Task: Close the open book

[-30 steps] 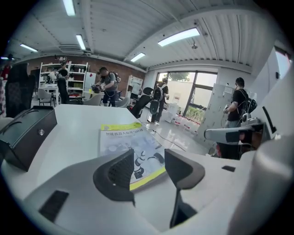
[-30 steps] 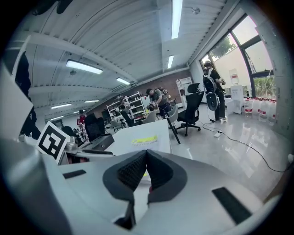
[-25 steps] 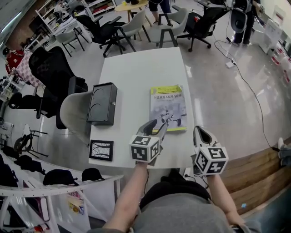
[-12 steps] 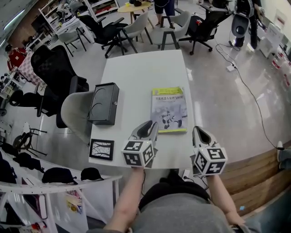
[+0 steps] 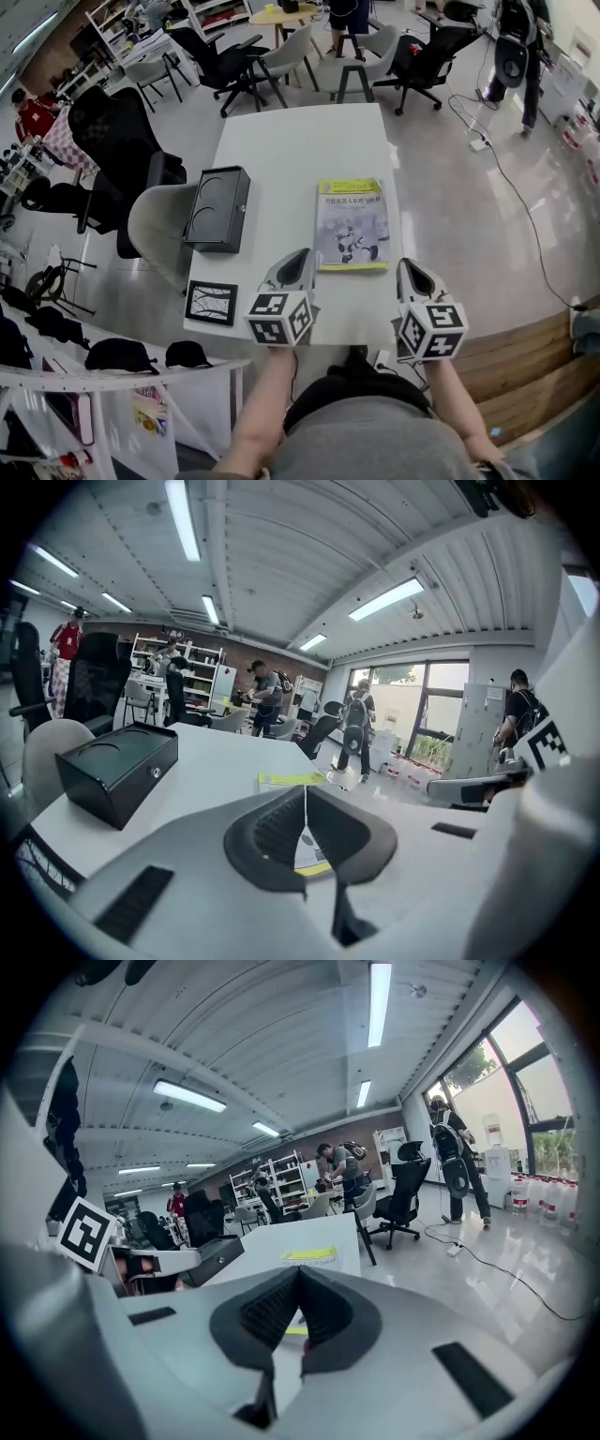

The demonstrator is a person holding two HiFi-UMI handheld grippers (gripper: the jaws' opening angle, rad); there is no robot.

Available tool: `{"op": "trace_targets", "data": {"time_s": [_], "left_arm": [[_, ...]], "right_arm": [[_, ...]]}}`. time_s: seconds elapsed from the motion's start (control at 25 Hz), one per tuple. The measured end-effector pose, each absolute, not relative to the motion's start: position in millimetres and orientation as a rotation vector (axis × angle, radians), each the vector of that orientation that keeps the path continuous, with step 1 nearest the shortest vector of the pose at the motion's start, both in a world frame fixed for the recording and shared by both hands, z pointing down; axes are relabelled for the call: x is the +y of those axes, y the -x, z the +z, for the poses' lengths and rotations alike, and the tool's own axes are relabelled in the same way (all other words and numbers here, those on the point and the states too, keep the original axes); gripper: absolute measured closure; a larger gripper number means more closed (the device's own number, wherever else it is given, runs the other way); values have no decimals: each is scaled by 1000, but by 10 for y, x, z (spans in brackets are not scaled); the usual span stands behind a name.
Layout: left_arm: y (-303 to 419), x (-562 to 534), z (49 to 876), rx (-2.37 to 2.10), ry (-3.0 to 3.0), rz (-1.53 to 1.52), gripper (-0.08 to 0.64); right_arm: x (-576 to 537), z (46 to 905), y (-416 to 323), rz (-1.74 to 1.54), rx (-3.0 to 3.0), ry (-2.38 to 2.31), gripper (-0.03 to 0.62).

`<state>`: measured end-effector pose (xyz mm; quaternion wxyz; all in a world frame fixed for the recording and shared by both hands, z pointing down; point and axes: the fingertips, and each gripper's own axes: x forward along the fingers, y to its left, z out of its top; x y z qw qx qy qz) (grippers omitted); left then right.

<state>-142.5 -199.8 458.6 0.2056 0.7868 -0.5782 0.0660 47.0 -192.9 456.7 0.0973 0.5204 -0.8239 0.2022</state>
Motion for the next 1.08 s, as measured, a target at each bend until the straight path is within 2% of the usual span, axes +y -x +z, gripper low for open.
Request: {"op": "trace_targets", "data": {"time_s": [1.08], "left_arm": [[1665, -1923, 4561, -1661, -2134, 122, 548]], "right_arm": [[-1962, 4505, -387, 559, -2478, -1511, 589]]}}
